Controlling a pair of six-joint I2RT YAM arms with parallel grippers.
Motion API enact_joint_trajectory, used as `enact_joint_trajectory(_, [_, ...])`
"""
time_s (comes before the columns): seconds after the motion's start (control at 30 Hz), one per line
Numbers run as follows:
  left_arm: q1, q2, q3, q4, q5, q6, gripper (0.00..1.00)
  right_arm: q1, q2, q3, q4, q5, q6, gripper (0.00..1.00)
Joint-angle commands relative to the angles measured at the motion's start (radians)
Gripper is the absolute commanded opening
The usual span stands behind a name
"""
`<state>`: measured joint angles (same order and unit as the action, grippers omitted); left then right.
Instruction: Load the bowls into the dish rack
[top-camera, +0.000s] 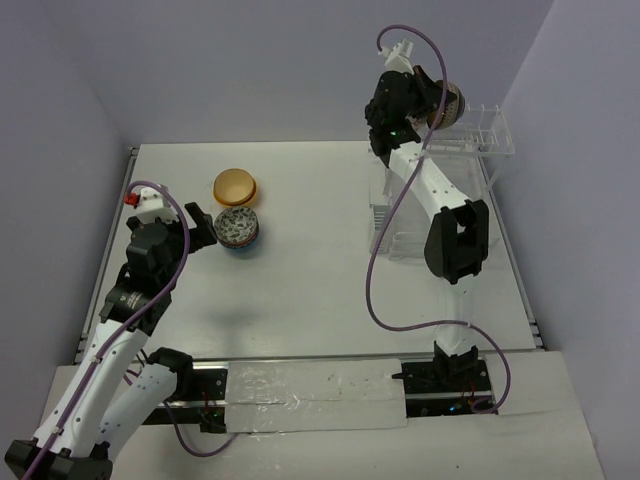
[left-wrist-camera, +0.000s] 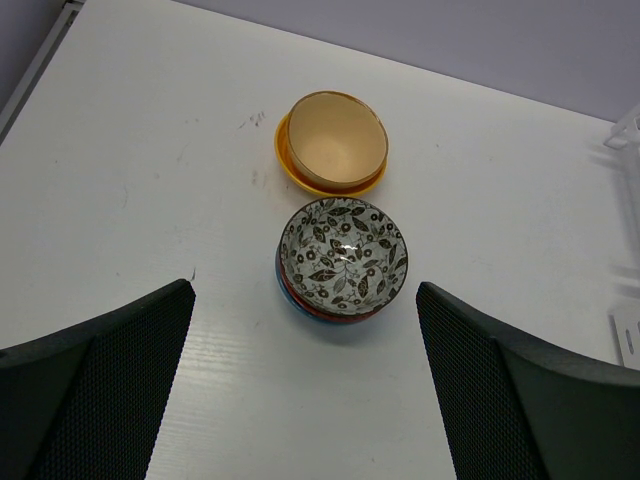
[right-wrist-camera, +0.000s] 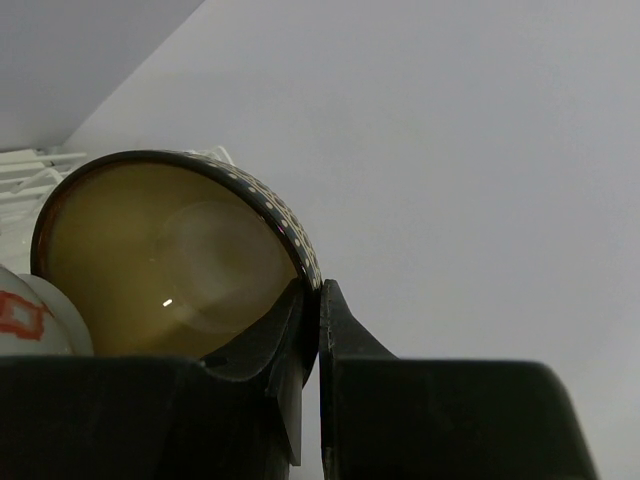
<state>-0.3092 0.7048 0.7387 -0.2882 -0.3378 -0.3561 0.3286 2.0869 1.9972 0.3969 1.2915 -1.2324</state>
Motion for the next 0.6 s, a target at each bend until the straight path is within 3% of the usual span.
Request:
enact_joint_trajectory(0.0, [-0.004, 0.005, -0.013, 0.043, 0.014, 0.014, 0.99, -0.010, -0.002, 0.074, 0.054, -0.015, 0.005, 0.00])
enact_joint_trajectory(0.57, [-0.004, -0.002, -0.013, 0.041, 0.017, 0.012, 0.99, 0.009, 0.013, 0.089, -0.127, -0.027, 0.137, 0.00])
